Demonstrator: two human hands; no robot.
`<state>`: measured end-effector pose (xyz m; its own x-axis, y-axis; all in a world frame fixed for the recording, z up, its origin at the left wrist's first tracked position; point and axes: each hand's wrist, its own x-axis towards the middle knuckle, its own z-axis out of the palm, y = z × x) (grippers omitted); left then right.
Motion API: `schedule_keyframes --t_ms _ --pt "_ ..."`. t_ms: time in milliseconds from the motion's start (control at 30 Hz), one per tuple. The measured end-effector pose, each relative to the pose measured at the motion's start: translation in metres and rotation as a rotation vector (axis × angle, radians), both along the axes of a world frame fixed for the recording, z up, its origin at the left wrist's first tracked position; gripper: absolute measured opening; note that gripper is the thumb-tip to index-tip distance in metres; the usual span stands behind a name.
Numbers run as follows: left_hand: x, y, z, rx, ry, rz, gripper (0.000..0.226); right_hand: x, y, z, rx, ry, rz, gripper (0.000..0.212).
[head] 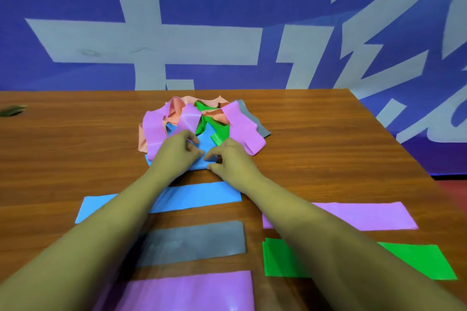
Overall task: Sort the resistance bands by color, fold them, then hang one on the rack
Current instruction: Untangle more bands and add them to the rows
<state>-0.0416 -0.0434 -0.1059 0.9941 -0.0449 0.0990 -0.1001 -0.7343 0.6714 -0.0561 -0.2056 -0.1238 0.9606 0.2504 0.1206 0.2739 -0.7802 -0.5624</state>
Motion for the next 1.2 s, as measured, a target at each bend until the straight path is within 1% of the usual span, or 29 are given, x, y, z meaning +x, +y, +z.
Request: schedule_keyframes --t_ms 67,167,233,267,367,433,500,567,633,733,867,967,1033,1067,1133,1167,1200 --pt "0.002 0.000 0.007 -0.076 0.016 -0.038 0.014 0.002 0.003 0.004 0.056 -0.032 0.002 0.012" --pt "0.002 0.000 0.026 -0.279 0.039 -0.029 0.018 0.002 0.005 0.019 0.120 -0.051 -0.004 0.007" --pt "-0.001 -0.001 0.041 -0.441 0.035 0.016 0.017 0.001 0.004 0.035 0.246 -0.073 -0.046 0.008" --pt "-0.002 -0.001 0.050 -0.488 0.023 0.020 0.014 0.000 0.004 0.043 0.333 -0.065 -0.077 0.009" --pt "-0.010 -0.002 0.078 -0.500 -0.054 -0.029 0.010 -0.005 0.002 0.074 0.529 -0.045 -0.147 0.014" --pt "-0.018 -0.002 0.099 -0.555 -0.104 -0.070 0.010 -0.009 0.000 0.098 0.622 -0.093 -0.154 0.014" --pt "-0.027 -0.002 0.121 -0.593 -0.132 -0.111 0.008 -0.014 -0.003 0.124 0.670 -0.138 -0.156 0.014" --pt "-0.034 -0.002 0.140 -0.568 -0.151 -0.167 0.018 -0.019 -0.006 0.150 0.720 -0.162 -0.160 0.016" --pt "-0.041 -0.002 0.154 -0.495 -0.154 -0.222 0.027 -0.024 -0.008 0.174 0.770 -0.186 -0.164 0.018" --pt "-0.048 -0.005 0.171 -0.442 -0.198 -0.244 0.034 -0.030 -0.009 0.200 0.778 -0.236 -0.167 0.020" --pt "-0.054 -0.009 0.193 -0.550 -0.265 -0.217 0.028 -0.041 -0.012 0.221 0.807 -0.264 -0.174 0.026" --pt "-0.052 -0.011 0.209 -0.597 -0.280 -0.233 0.021 -0.049 -0.018 0.242 0.805 -0.334 -0.174 0.023" --pt "-0.053 -0.012 0.219 -0.594 -0.265 -0.270 0.017 -0.054 -0.021 0.258 0.813 -0.379 -0.159 0.021" --pt "-0.054 -0.014 0.222 -0.565 -0.237 -0.293 0.019 -0.056 -0.023 0.264 0.809 -0.391 -0.153 0.019" --pt "-0.058 -0.017 0.223 -0.412 -0.161 -0.327 0.017 -0.061 -0.026 0.272 0.758 -0.387 -0.162 0.014" --pt "-0.061 -0.019 0.222 -0.335 -0.145 -0.309 0.013 -0.064 -0.027 0.275 0.737 -0.376 -0.178 0.013" --pt "-0.061 -0.020 0.223 -0.313 -0.153 -0.275 0.010 -0.066 -0.029 0.277 0.742 -0.365 -0.192 0.013"
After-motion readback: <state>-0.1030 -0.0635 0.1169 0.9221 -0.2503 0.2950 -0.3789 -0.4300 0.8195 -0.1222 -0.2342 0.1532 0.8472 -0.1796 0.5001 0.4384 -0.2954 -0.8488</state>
